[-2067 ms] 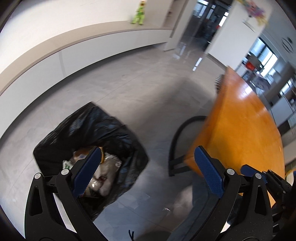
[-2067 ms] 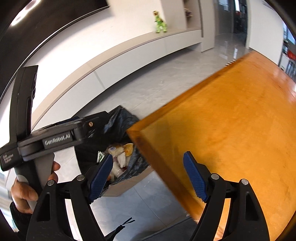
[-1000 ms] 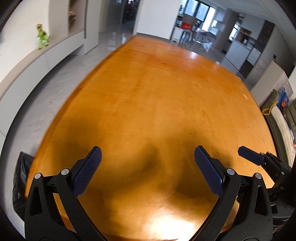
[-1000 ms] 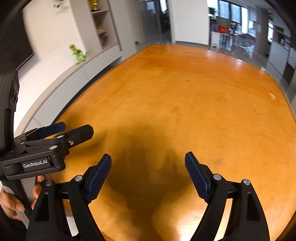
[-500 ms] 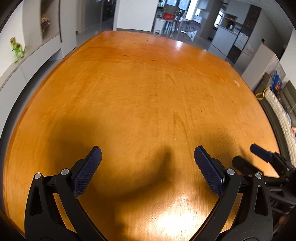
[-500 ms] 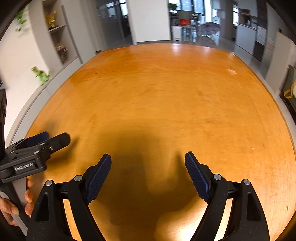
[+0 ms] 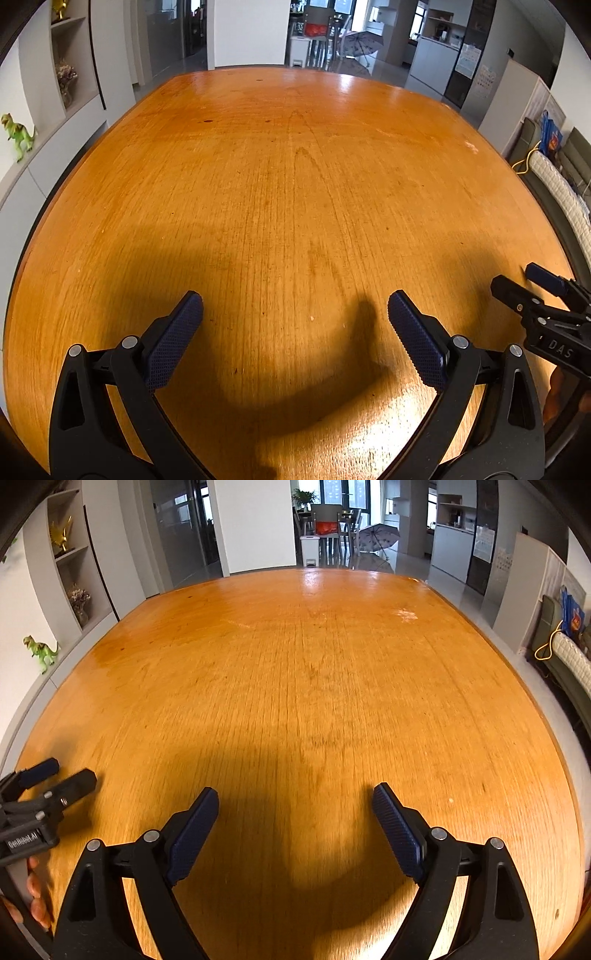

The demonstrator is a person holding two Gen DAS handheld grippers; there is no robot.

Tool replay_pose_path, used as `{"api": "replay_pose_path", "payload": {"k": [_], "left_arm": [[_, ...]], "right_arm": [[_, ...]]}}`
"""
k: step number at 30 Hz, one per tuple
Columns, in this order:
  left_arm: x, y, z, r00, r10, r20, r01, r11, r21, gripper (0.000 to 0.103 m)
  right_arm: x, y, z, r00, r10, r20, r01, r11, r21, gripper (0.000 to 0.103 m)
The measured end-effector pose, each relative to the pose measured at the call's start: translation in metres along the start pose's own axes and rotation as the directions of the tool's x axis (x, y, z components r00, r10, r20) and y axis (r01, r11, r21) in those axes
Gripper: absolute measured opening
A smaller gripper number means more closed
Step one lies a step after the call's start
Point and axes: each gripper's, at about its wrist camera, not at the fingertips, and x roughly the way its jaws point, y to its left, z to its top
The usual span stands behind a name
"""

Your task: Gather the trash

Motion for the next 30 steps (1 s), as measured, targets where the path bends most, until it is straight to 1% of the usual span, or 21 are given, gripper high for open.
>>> {"api": "replay_pose_path", "payload": {"k": [4, 7, 11, 13, 30], "left_arm": [[0.004, -0.004, 0.003, 0.999, 0.032, -0.012, -0.032, 0.999, 0.019, 0.097], [0.009, -0.010, 0.004, 0.997, 0.075, -0.026, -0.073, 0.996, 0.049, 0.097], [0.012, -0.012, 0.007, 0.997, 0.075, -0.026, -0.073, 0.996, 0.048, 0.097], [0.013, -0.013, 0.007, 0.997, 0.077, -0.026, -0.076, 0.996, 0.045, 0.097], [0.013, -0.013, 0.005, 0.996, 0.086, -0.024, -0.085, 0.996, 0.034, 0.097]], "right_arm": [[0.005, -0.001, 0.005, 1.000, -0.015, -0.005, 0.015, 1.000, 0.001, 0.088], [0.009, 0.002, 0.008, 0.999, -0.038, -0.013, 0.038, 0.999, -0.013, 0.091], [0.010, 0.002, 0.008, 0.998, -0.055, -0.024, 0.055, 0.998, -0.015, 0.096], [0.012, 0.001, 0.009, 0.998, -0.057, -0.030, 0.057, 0.998, -0.013, 0.100], [0.014, 0.002, 0.011, 0.998, -0.060, -0.033, 0.059, 0.998, -0.014, 0.100]]}}
